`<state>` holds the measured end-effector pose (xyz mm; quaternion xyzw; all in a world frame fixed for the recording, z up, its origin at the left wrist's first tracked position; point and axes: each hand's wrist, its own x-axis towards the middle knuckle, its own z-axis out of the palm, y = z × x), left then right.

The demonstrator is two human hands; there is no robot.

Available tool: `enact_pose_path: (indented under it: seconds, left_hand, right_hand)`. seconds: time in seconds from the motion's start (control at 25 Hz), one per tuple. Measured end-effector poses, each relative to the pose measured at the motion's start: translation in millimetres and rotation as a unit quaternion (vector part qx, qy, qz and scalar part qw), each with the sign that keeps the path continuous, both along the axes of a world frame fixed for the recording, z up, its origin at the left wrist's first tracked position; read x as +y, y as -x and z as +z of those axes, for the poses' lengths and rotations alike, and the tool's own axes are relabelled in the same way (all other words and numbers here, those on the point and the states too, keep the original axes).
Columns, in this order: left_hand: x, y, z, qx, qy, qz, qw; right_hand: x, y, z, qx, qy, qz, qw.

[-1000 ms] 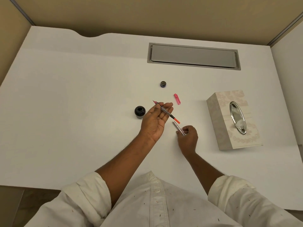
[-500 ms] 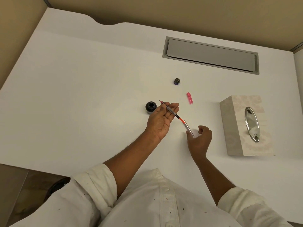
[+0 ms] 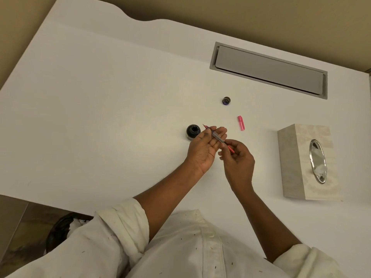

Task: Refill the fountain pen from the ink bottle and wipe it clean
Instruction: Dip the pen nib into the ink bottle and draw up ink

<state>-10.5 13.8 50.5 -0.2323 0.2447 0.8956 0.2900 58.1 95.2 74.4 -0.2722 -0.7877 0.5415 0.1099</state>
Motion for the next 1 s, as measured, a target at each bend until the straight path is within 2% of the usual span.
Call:
enact_pose_path:
  seconds: [0.28, 0.36, 0.4, 0.44, 0.52, 0.6, 0.68, 0.76, 0.92, 1.0]
  left_hand:
    - [-17.3, 4.0, -2.6, -0.017, -0.008, -0.034, 0.999]
    - [-27.9, -2.7, -2.5, -0.011, 0.055, -0.068, 0.996]
    - [-34.3, -7.0, -3.3, 0.005, 0.117, -0.086, 0.989]
    - [-40.8, -10.5, -4.6, 0.031, 0.202, -0.098, 0.974]
    - [-54.8, -12.7, -8.2, 0.105, 0.391, -0.091, 0.910]
    - [-66.9, -8.0, -11.4, 0.167, 0.503, -0.048, 0.847]
    - [-78.2, 3.7, -12.2, 0.220, 0.553, 0.001, 0.804]
    - [-89.0, 17.8, -13.2, 0.267, 0.571, 0.021, 0.776]
    - [-100.0, 49.9, -11.3, 0.364, 0.596, -0.035, 0.715]
    - [-100.6, 65.2, -8.5, 0.401, 0.588, -0.057, 0.700]
  right_hand:
    - [-9.7, 11.0, 3.6, -0.014, 0.001, -0.038, 0.999]
    - [-12.3, 14.5, 6.4, -0.011, 0.010, -0.048, 0.999]
    - [-13.6, 16.7, 7.3, -0.012, 0.013, -0.053, 0.998]
    - [-14.8, 19.0, 8.3, -0.014, 0.014, -0.058, 0.998]
    - [-16.8, 24.3, 9.9, -0.025, 0.002, -0.057, 0.998]
    - [-18.0, 30.3, 11.4, -0.038, -0.023, -0.045, 0.998]
    - [-19.4, 35.1, 12.9, -0.053, -0.048, -0.035, 0.997]
    - [-22.5, 39.0, 14.2, -0.066, -0.072, -0.036, 0.995]
    - [-24.7, 49.0, 16.9, -0.070, -0.124, -0.020, 0.990]
    - [-23.0, 55.5, 19.5, -0.078, -0.129, -0.006, 0.989]
